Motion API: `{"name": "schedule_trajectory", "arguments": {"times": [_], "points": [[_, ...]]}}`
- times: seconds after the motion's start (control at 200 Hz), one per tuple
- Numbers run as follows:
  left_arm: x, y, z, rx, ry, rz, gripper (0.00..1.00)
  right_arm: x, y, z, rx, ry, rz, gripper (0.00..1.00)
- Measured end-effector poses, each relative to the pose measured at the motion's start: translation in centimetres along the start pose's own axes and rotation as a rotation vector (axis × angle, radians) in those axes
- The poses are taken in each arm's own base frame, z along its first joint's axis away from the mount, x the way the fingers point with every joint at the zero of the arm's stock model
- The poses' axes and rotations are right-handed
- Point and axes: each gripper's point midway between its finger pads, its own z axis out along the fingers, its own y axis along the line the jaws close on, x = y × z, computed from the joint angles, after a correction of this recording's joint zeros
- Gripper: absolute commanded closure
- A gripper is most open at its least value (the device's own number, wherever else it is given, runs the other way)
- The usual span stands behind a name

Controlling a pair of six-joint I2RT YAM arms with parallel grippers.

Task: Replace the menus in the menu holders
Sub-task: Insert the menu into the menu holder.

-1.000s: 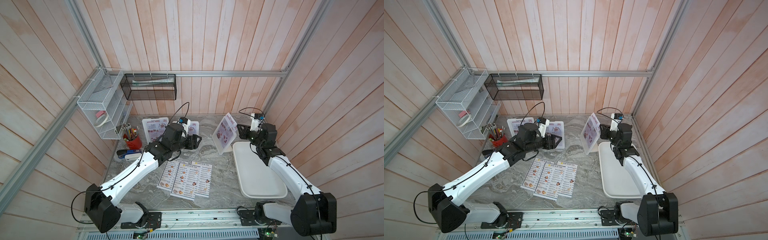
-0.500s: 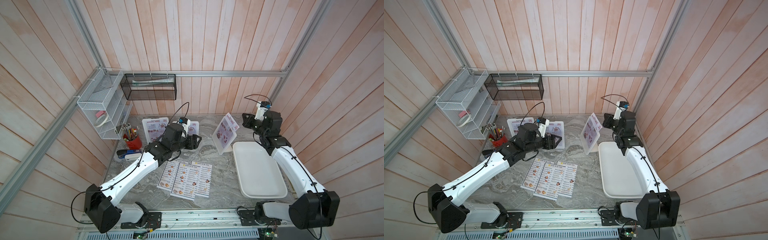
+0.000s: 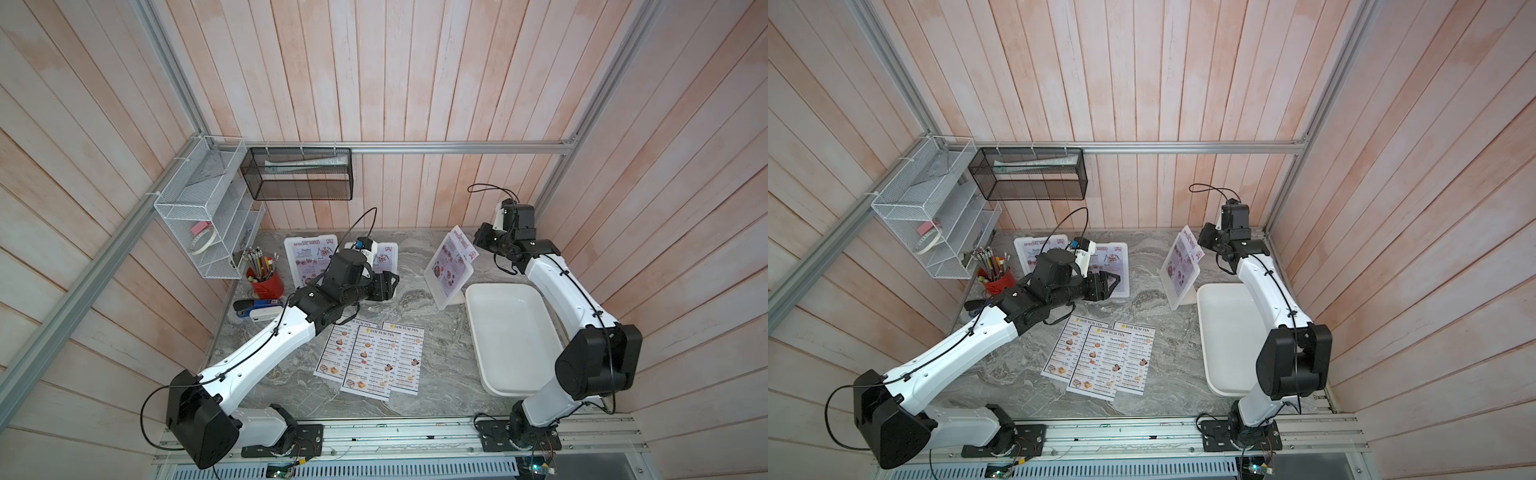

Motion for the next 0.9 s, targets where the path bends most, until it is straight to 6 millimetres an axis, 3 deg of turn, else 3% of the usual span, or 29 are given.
{"name": "schedule_trajectory", "arguments": {"times": [0.525,0.9], "points": [[0.4,0.5,-0.1,-0.010,0.005,-0.002,0.29,2.5,3.3,0.1,-0.071,0.068,-0.035,0.88],[0.4,0.5,-0.1,-0.012,0.008,-0.002,0.29,5.1,1.8,0.7,-0.006,0.115,-0.049,0.85]]}}
